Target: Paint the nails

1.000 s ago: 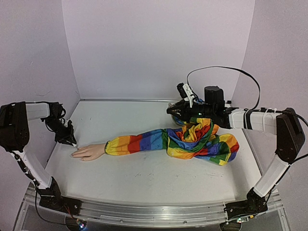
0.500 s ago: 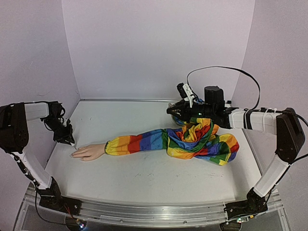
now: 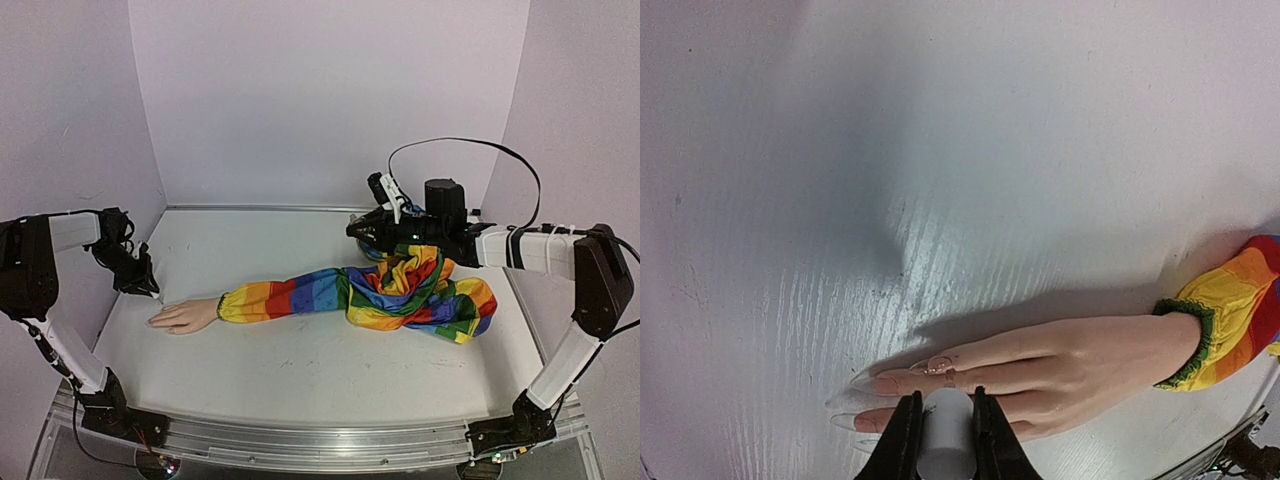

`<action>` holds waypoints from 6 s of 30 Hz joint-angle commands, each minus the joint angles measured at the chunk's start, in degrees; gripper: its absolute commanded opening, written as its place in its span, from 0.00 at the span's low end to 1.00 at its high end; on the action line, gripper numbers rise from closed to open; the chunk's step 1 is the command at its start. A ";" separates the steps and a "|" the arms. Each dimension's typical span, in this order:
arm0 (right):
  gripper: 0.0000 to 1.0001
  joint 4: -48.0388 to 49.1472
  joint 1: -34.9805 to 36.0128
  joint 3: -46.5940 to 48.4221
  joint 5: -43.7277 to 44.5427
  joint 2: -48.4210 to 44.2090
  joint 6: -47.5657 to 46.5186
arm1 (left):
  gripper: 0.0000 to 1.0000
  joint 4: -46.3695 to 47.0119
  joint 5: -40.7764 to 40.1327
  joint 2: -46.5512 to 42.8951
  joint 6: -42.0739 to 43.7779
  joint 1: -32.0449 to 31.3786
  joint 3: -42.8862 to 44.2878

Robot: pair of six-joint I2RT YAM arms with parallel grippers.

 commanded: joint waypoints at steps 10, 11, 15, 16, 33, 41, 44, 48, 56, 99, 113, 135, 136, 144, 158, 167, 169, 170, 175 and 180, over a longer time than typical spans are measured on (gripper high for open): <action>0.00 2.33 -0.20 2.47 -1.82 -0.52 -0.23 | 0.00 0.28 -0.26 0.79 -0.06 0.29 0.57; 0.00 2.32 -0.22 2.46 -1.82 -0.52 -0.23 | 0.00 0.26 -0.23 0.84 -0.03 0.26 0.63; 0.00 2.33 -0.22 2.55 -1.99 -0.35 -0.23 | 0.00 0.12 -0.22 0.93 -0.05 0.25 0.64; 0.00 2.35 -0.22 2.55 -2.01 -0.35 -0.30 | 0.00 0.12 -0.22 0.95 -0.02 0.29 0.59; 0.00 2.33 -0.22 2.52 -2.03 -0.70 -0.23 | 0.00 -0.53 -1.29 1.49 0.24 0.29 0.29; 0.00 2.33 -0.22 2.55 -2.12 -0.56 -0.23 | 0.00 -0.69 -0.52 1.30 0.24 0.22 0.26; 0.00 2.39 -0.15 2.55 -2.17 -0.61 -0.15 | 0.00 -0.69 -0.43 1.62 0.27 0.27 0.30; 0.00 2.33 -0.22 2.55 -2.08 -0.70 -0.19 | 0.00 -0.65 -0.35 1.50 0.31 0.21 0.14; 0.00 2.34 -0.18 2.64 -2.34 -0.52 -0.15 | 0.00 -0.94 -0.05 1.74 0.73 0.20 -0.13; 0.00 2.37 -0.20 2.64 -2.61 -0.69 -0.06 | 0.00 -0.16 0.40 -0.85 0.38 -0.38 -0.19; 0.00 2.33 -0.21 2.49 -2.70 -0.52 -0.15 | 0.00 -0.26 -0.61 0.62 -0.04 -0.36 0.60; 0.00 2.33 -0.18 2.37 -2.87 -0.52 -0.19 | 0.00 0.44 0.51 0.66 -0.41 -0.32 1.06; 0.00 2.32 -0.19 2.38 -2.87 -0.52 -0.15 | 0.00 0.47 0.60 0.69 -0.42 -0.31 1.08; 0.00 2.34 -0.22 2.38 -2.87 -0.52 -0.16 | 0.00 0.62 0.30 0.64 -0.59 -0.32 1.06; 0.00 2.33 -0.16 2.38 -3.05 -0.70 -0.06 | 0.00 0.36 -1.59 1.10 -0.73 -0.32 1.28; 0.00 2.36 -0.22 2.55 -3.22 -0.52 -0.06 | 0.00 0.27 -1.41 1.56 -0.75 -0.33 1.63; 0.00 2.35 -0.22 2.55 -3.22 -0.51 -0.06 | 0.00 0.29 -1.50 1.70 -0.73 -0.36 1.63; 0.00 2.33 -0.20 2.55 -3.22 -0.52 -0.06 | 0.00 0.22 -1.58 1.78 -0.70 -0.39 1.54; 0.00 2.35 -0.20 2.72 -3.31 -0.48 -0.06 | 0.00 0.19 -1.63 2.02 -0.64 -0.32 1.70; 0.00 2.34 -0.20 2.64 -3.31 -0.60 0.03 | 0.00 0.03 -3.24 1.55 -0.68 -0.32 1.58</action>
